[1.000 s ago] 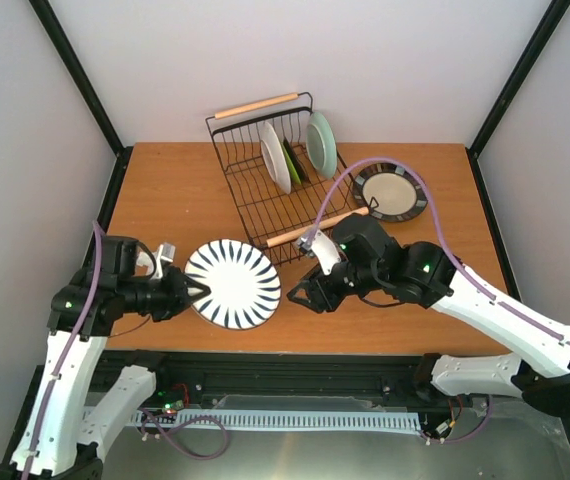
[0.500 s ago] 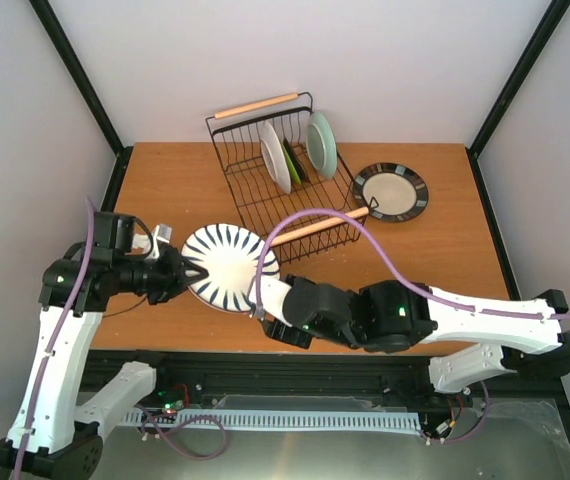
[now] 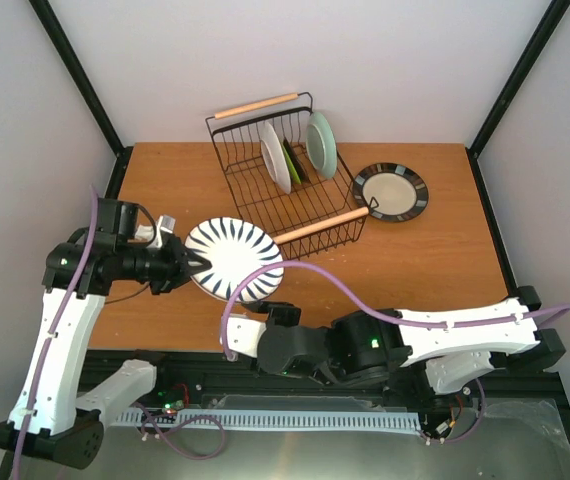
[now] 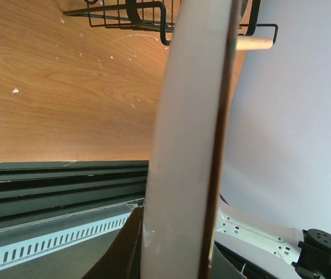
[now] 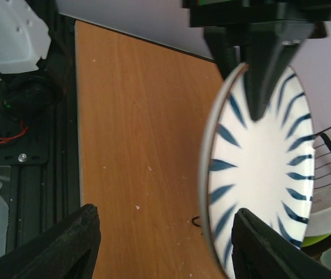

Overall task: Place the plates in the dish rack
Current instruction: Insert the plate into the dish rack.

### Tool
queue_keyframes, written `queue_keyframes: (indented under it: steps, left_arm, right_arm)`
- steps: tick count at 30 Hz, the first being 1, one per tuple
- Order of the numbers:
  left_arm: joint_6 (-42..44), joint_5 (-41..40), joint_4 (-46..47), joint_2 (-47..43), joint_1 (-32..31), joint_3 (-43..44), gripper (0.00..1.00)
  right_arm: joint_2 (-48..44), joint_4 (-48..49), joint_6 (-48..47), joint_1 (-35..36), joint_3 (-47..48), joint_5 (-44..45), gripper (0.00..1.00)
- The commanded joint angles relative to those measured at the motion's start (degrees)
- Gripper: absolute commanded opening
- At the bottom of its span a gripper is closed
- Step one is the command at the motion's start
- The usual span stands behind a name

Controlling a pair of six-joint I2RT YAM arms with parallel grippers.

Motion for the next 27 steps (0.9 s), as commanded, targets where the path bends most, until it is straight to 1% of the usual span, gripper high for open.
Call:
queue_keyframes:
  steps: [1,7,13,18,21,25,27]
  left_arm:
    - [-0.2,5.1,3.1,1.2,-0.2,5.5,0.01]
    - [1.3,5.4,0.8,2.5,-0.2,7.9,0.01]
    - [0.8,6.1,1.0,0.9,-0.2,6.0,0.0]
    - [0.6,6.5,1.0,-0.1,-0.2,5.0,0.01]
    - [0.8,6.7,0.9,-0.2,-0.2,5.0,0.01]
    - [1.4,6.8,0.4,0.0,-0.2,5.2,0.01]
    - [1.5,6.9,0.3,0.0,-0.2,5.1,0.01]
  right_arm:
    - [0.6,2.0,0.0,1.4,-0.3,0.4,0.63]
    - [0.7,7.0,-2.2,1.3,-3.2,4.0,0.62]
    - [2.5,9.3,-2.9,0.3,-4.4,7.1,0.61]
    - [3.9,10.0,-2.9,-1.1,-4.7,10.0,0.59]
    - [5.4,9.0,-2.6,-2.4,-3.9,11.9,0.55]
    - [6.0,9.5,-2.4,-3.2,-3.4,13.7,0.43]
    - [6.3,9.8,-2.5,-3.5,-3.1,14.9,0.4]
